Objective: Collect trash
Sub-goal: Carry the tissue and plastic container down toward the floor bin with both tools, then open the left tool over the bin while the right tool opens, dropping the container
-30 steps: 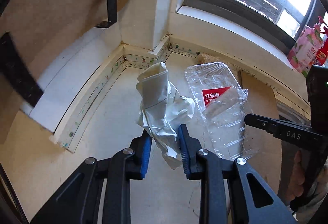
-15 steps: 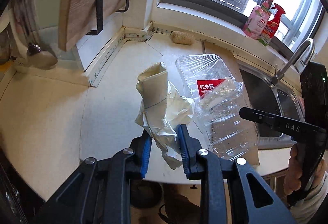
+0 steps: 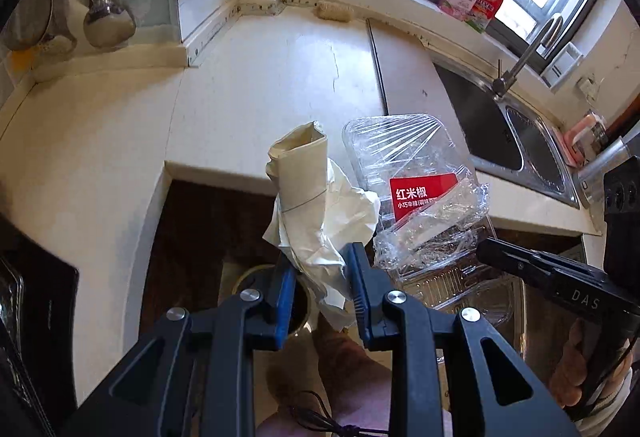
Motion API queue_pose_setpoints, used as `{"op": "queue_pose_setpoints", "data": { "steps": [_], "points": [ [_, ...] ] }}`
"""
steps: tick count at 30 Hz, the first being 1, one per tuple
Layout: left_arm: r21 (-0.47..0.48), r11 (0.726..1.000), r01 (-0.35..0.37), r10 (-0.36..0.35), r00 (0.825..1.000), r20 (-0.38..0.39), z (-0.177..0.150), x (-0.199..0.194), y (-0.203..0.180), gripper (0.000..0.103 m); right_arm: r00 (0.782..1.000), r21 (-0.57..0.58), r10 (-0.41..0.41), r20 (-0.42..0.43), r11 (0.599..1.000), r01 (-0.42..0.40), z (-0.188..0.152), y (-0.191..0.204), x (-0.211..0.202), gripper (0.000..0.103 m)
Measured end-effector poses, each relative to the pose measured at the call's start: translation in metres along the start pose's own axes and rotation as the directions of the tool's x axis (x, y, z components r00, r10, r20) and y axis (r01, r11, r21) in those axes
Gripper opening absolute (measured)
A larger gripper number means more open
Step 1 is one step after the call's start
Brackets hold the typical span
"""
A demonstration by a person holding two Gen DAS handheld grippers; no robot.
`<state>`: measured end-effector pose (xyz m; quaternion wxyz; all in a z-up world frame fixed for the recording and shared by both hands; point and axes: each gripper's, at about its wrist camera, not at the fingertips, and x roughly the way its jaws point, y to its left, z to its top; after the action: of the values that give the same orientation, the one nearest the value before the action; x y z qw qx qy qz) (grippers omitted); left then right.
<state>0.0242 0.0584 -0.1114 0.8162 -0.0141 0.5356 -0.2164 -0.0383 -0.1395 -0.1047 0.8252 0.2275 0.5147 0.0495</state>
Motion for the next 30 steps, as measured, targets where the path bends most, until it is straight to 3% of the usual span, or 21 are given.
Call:
{"op": "queue_pose_setpoints", "data": {
  "steps": [7,10,15,21,26,30],
  "points": [
    [-0.078,0.996,-0.036,0.021,0.981,-0.191,-0.057,0.065,0.021,0.024,0.981,0.029,-0.039,-0.188,0.999,0.045,-0.053,-0.026,0.052,0.006],
    [-0.107,0.992,-0.06,0.027,0.957,-0.288,-0.084,0.11,0.036,0.024,0.963,0.031,-0.078,-0.259,0.996,0.089,-0.072,-0.047,0.093,0.006],
    [-0.13,0.984,-0.122,0.058,0.909,-0.412,-0.141,0.207,0.062,0.024,0.914,-0.009,-0.156,-0.375,0.986,0.164,-0.109,-0.085,0.187,0.006],
    [-0.191,0.963,-0.188,0.08,0.882,-0.463,-0.189,0.297,0.096,0.024,0.857,-0.011,-0.165,-0.488,0.983,0.184,-0.151,-0.124,0.289,0.006],
    [-0.212,0.95,-0.23,0.097,0.861,-0.5,-0.208,0.356,0.12,0.025,0.812,-0.053,-0.195,-0.55,0.979,0.199,-0.168,-0.137,0.352,0.006],
    [-0.224,0.944,-0.243,0.102,0.858,-0.503,-0.207,0.383,0.135,0.034,0.797,-0.094,-0.232,-0.558,0.972,0.217,-0.167,-0.137,0.389,0.006]
  ]
}}
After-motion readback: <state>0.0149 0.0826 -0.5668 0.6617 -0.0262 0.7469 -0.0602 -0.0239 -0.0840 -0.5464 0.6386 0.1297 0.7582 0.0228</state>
